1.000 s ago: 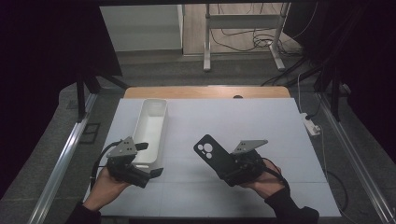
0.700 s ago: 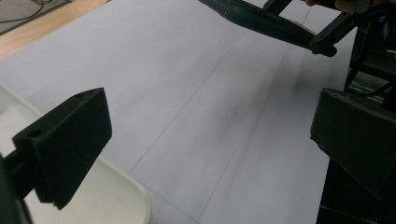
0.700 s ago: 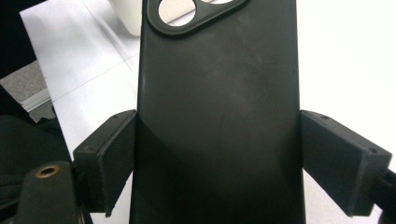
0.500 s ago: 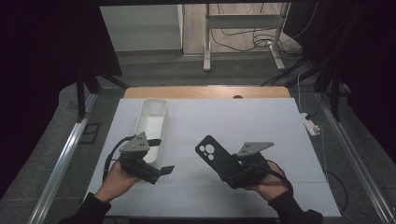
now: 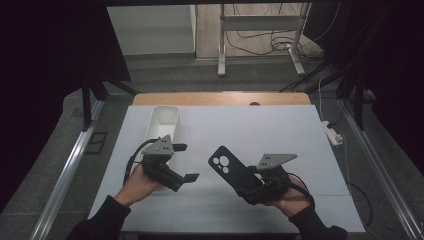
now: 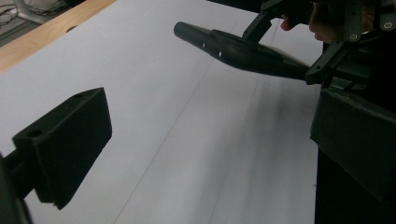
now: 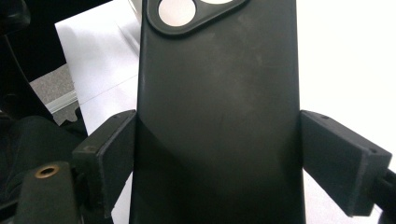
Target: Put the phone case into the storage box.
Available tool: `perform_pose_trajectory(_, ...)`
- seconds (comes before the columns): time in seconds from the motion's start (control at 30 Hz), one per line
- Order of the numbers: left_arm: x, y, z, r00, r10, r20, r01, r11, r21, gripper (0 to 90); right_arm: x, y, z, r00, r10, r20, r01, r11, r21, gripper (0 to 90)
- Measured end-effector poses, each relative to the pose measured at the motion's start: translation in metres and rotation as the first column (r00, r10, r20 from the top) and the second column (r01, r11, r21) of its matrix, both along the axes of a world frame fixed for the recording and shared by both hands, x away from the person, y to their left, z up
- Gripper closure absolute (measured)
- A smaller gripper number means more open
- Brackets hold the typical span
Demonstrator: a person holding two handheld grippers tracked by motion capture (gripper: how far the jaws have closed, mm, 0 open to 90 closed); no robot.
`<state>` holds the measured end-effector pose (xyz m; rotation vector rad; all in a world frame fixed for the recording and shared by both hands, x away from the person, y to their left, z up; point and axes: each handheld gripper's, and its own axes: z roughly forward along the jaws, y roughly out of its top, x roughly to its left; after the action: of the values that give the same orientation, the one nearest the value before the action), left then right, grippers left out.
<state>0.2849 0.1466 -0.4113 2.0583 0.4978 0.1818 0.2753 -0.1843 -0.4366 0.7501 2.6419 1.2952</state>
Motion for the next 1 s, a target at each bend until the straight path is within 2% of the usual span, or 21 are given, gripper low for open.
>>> perform_pose_trajectory(0.2,0.005,-0.009,0.002,0.9993,-0.037,0.010,0.037,0.9993,-0.006,0.0,0.000,-0.001,0.001,0.9998,0.020,0.005,-0.020,0.9996,0.019,14.8)
perform_pose_trajectory(0.3,0.006,-0.012,0.000,0.9985,-0.053,0.009,0.054,0.9981,-0.029,0.0,-0.001,-0.001,0.002,0.9993,0.035,0.012,-0.035,0.9990,0.028,14.7)
perform_pose_trajectory(0.47,0.001,-0.011,-0.002,0.9980,-0.060,0.021,0.060,0.9978,-0.028,0.0,-0.001,0.000,0.002,0.9985,0.053,0.013,-0.054,0.9976,0.043,14.7)
perform_pose_trajectory(0.63,-0.006,-0.008,-0.003,0.9983,-0.054,0.023,0.055,0.9970,-0.054,0.0,-0.001,0.002,0.001,0.9958,0.090,0.018,-0.091,0.9940,0.061,14.7)
perform_pose_trajectory(1.0,-0.021,-0.004,-0.008,0.9964,-0.080,0.028,0.082,0.9928,-0.087,0.0,-0.004,0.009,-0.004,0.9840,0.178,0.001,-0.177,0.9792,0.098,14.6)
